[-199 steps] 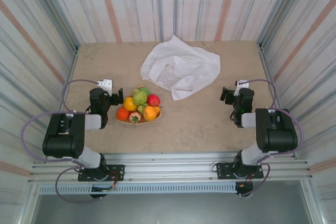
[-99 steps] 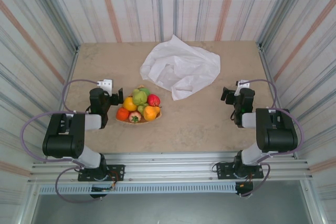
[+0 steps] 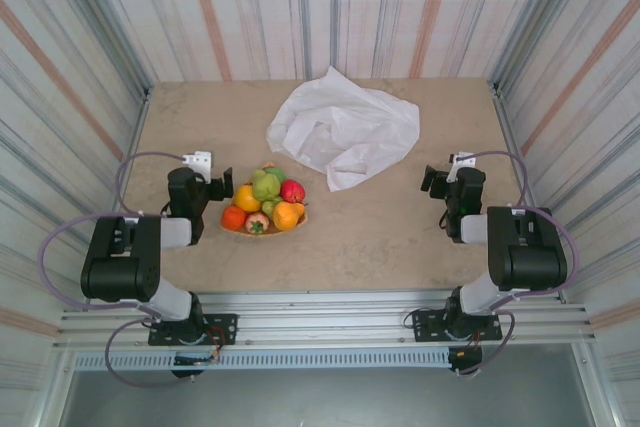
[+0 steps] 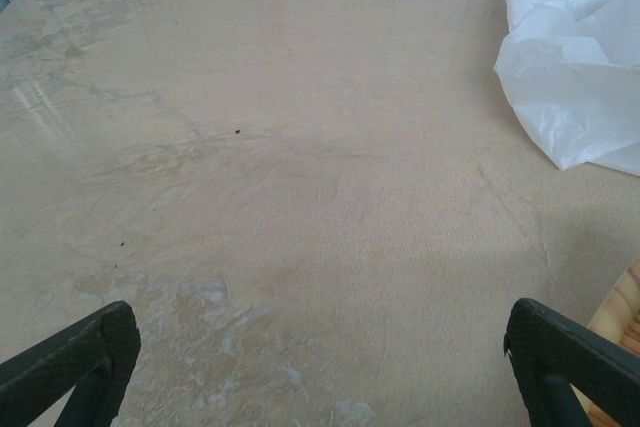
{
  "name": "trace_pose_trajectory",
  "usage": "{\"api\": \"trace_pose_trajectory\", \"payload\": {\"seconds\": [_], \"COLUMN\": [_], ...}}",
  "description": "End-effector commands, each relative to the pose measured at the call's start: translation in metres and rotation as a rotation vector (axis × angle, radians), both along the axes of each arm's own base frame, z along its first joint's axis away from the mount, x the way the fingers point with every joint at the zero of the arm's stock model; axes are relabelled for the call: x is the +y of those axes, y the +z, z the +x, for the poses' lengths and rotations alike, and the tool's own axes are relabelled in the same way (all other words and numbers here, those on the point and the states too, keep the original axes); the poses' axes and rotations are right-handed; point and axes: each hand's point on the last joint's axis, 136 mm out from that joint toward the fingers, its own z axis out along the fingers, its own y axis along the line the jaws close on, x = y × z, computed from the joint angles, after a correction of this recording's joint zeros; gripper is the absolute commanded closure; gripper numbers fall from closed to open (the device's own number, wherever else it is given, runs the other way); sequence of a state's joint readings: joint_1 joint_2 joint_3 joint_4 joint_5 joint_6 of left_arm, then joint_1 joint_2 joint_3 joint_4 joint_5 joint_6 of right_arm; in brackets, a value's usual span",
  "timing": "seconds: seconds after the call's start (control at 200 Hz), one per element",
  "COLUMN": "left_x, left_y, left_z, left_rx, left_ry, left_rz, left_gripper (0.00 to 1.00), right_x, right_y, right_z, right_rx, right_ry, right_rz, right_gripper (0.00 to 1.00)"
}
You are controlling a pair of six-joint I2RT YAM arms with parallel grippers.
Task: Place the fruits into the plastic bag
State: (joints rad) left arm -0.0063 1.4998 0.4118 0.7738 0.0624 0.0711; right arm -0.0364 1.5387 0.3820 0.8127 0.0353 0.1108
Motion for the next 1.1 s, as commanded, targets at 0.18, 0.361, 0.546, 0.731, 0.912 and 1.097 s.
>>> {"api": "trace_pose_trajectory", "payload": {"seconds": [0.18,0.361,0.546,0.731,0.912,1.097], "left_x": [0.052,0.066,0.02,-0.035,-0.077,-0.105], "left_y": [0.061,0.107,0.146,0.16,0.162,0.161], "left_z": [-0.026,-0.046,-0.046,-0.045,-0.049,-0.048], "left_rx": [-0.056,-0.041,-0.011,0.095,0.228,0.285], "left_ry": [0.356,0.511,0.333,0.096,-0.041,-0.113], "left_rz": [-0.092,-0.251,-0.537,-0.637,-0.499,-0.418], "left_gripper": [0.01,0.01,0.01,0.01,0.01,0.01], "right_x": [-0.039,-0.04,0.058,0.153,0.208,0.241], "right_y": [0.078,0.134,0.146,0.132,0.101,0.064], "right_z": [-0.014,-0.023,0.0,0.017,0.039,0.079], "right_rx": [-0.1,-0.12,0.004,0.13,0.24,0.341], "right_ry": [-0.244,-0.268,0.13,0.365,0.415,0.409], "right_rz": [0.02,0.159,0.113,-0.048,-0.13,-0.172], "right_gripper": [0.01,0.01,0.01,0.01,0.0,0.06]}}
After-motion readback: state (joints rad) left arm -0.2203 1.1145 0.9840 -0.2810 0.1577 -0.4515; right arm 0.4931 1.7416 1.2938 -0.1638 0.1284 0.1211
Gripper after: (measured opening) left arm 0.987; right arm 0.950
